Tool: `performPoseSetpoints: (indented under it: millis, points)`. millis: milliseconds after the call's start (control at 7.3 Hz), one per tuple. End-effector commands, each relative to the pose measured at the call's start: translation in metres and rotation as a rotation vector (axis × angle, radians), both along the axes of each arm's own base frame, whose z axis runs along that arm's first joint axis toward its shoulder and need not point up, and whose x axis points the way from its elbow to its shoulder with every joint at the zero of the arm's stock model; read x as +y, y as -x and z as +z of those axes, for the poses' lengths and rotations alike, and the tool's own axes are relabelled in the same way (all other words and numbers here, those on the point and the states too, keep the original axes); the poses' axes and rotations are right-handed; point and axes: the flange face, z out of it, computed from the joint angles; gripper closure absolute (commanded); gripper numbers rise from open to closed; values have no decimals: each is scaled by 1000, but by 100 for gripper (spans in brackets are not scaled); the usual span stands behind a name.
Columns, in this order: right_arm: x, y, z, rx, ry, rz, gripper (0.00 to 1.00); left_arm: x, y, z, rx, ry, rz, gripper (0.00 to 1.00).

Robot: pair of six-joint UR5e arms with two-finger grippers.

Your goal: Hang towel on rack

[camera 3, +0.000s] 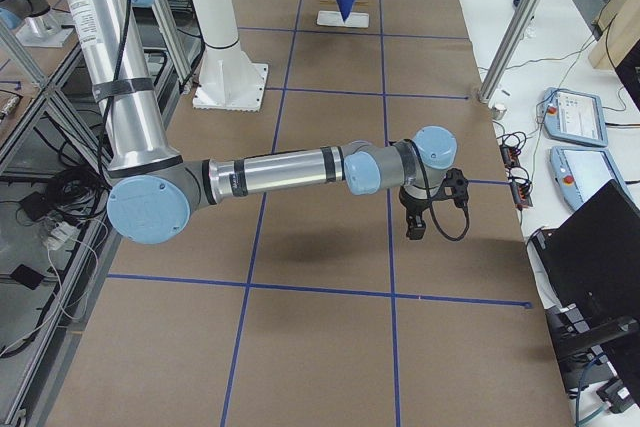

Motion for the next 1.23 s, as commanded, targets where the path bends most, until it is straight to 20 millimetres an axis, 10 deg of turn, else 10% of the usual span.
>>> performPoseSetpoints:
  millis: [0,411,1095]
  points:
    - [15,-8,13,34,24,-18,0,0,1,37,-63,-52,167,100]
    - [23,-10,12,32,18,-19,0,-65,40,94,-98,-34,197,100]
    - [26,-11,16,43,19,-19,0,-75,36,108,-104,-25,211,94]
